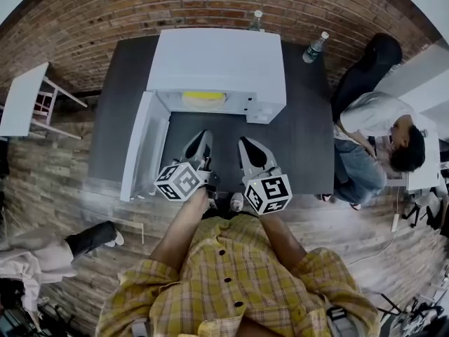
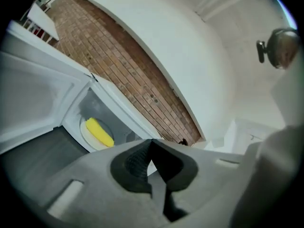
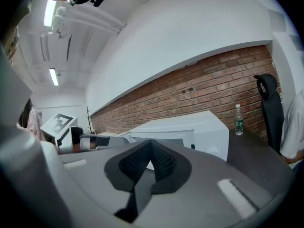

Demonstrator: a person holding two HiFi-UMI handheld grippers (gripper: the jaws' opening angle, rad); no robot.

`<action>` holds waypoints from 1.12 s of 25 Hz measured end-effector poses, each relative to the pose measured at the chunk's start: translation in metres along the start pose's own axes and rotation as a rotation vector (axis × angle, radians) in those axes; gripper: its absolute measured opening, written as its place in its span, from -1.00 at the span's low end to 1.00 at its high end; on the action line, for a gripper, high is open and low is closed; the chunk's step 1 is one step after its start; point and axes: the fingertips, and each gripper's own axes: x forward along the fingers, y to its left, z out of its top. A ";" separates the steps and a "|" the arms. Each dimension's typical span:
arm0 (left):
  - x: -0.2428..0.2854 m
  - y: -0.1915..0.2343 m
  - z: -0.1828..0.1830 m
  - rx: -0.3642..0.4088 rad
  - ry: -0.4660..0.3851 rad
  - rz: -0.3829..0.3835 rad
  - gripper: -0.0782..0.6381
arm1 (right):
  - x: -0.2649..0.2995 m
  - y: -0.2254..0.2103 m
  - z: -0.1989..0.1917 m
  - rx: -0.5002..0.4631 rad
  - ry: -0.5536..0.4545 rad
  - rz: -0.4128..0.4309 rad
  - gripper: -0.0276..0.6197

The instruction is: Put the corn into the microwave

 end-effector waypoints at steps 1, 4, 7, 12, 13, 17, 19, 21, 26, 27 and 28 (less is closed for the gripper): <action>-0.001 -0.003 0.000 0.041 0.003 -0.003 -0.78 | 0.000 0.001 0.002 -0.001 -0.003 0.003 -0.90; -0.006 -0.013 -0.001 0.163 0.008 -0.006 -0.78 | -0.001 0.003 0.006 -0.009 -0.012 0.008 -0.90; -0.013 -0.023 0.001 0.303 0.006 0.008 -0.78 | -0.002 0.005 0.008 -0.018 -0.015 0.009 -0.90; -0.019 -0.036 0.004 0.454 -0.003 0.008 -0.78 | -0.002 0.008 0.011 -0.023 -0.026 0.021 -0.90; -0.020 -0.038 0.004 0.479 -0.005 0.007 -0.78 | -0.002 0.009 0.011 -0.027 -0.028 0.021 -0.90; -0.024 -0.045 0.006 0.569 -0.011 0.004 -0.78 | 0.001 0.010 0.011 -0.030 -0.035 0.017 -0.90; -0.026 -0.047 0.007 0.603 -0.014 0.008 -0.78 | 0.001 0.012 0.013 -0.033 -0.040 0.016 -0.90; -0.028 -0.047 0.009 0.626 -0.018 0.017 -0.78 | 0.002 0.013 0.014 -0.039 -0.044 0.016 -0.90; -0.028 -0.048 0.017 0.658 -0.032 0.020 -0.78 | 0.005 0.014 0.019 -0.046 -0.053 0.020 -0.90; -0.028 -0.048 0.017 0.663 -0.032 0.023 -0.78 | 0.005 0.015 0.019 -0.049 -0.053 0.021 -0.90; -0.028 -0.047 0.018 0.667 -0.032 0.028 -0.78 | 0.006 0.015 0.019 -0.051 -0.053 0.023 -0.90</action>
